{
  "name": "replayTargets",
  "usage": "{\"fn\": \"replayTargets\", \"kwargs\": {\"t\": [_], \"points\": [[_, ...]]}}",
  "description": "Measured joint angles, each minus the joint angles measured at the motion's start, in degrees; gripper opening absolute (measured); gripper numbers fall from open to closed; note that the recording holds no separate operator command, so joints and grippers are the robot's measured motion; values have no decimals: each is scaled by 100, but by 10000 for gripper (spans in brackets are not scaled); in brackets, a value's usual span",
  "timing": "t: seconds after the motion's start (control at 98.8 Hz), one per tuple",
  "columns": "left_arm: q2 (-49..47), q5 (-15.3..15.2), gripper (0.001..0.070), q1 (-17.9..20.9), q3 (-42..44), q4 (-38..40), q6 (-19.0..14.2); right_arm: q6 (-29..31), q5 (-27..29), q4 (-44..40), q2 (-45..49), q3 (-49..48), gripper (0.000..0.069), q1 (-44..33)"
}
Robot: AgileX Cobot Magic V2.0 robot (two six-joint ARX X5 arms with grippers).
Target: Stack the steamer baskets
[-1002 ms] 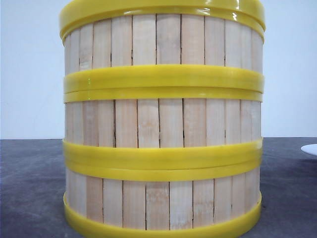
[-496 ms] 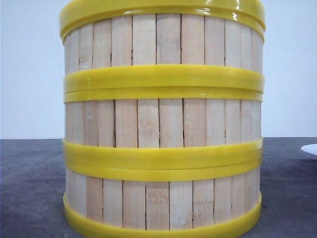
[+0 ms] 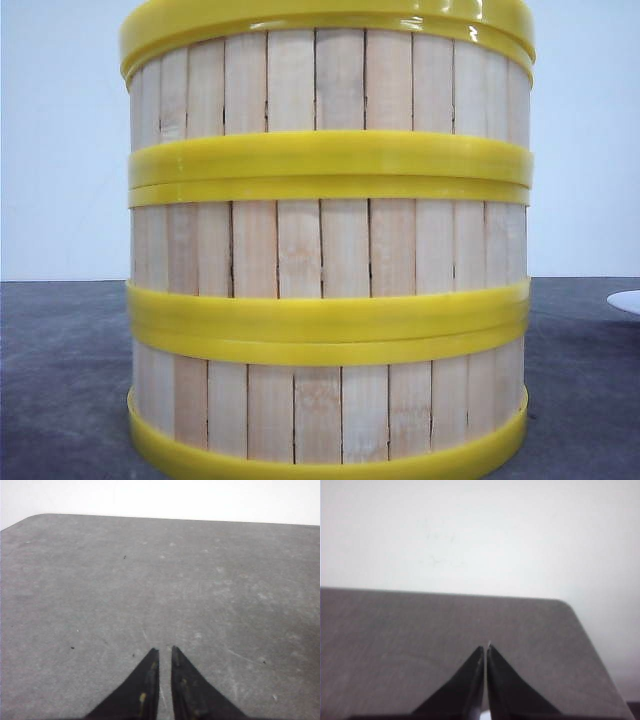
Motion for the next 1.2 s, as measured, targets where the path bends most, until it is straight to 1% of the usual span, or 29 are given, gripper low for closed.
{"fn": "replayTargets", "kwargs": {"t": [0.162,0.314,0.375,0.476,0.638,0.78,0.992,1.205], "points": [[0,0,16,0,2,0,0,-98,-498,1091,-463,-1110,5,-782],[0,0,16,0,2,-2,0,-101,-951,1858,-1062,-2420,5,-1246],[0,0,16,0,2,0,-2,-101,-1067,2070,-1346,-2959,5,-1373],[0,0,16,0,2,0,-2,-98,-1091,2341,-1856,-3834,5,-1504],[0,0,16,0,2,0,0,-98,-1182,2487,-2570,-4835,5,-1622],[0,0,16,0,2,-2,-2,-98,-1300,2500,-3086,-5370,5,-1685],[0,0,16,0,2,0,-2,-98,-1836,2507,-3604,-5818,5,-1818],[0,0,16,0,2,0,-2,-101,-1832,2415,-3805,-5827,5,-1958]]}}
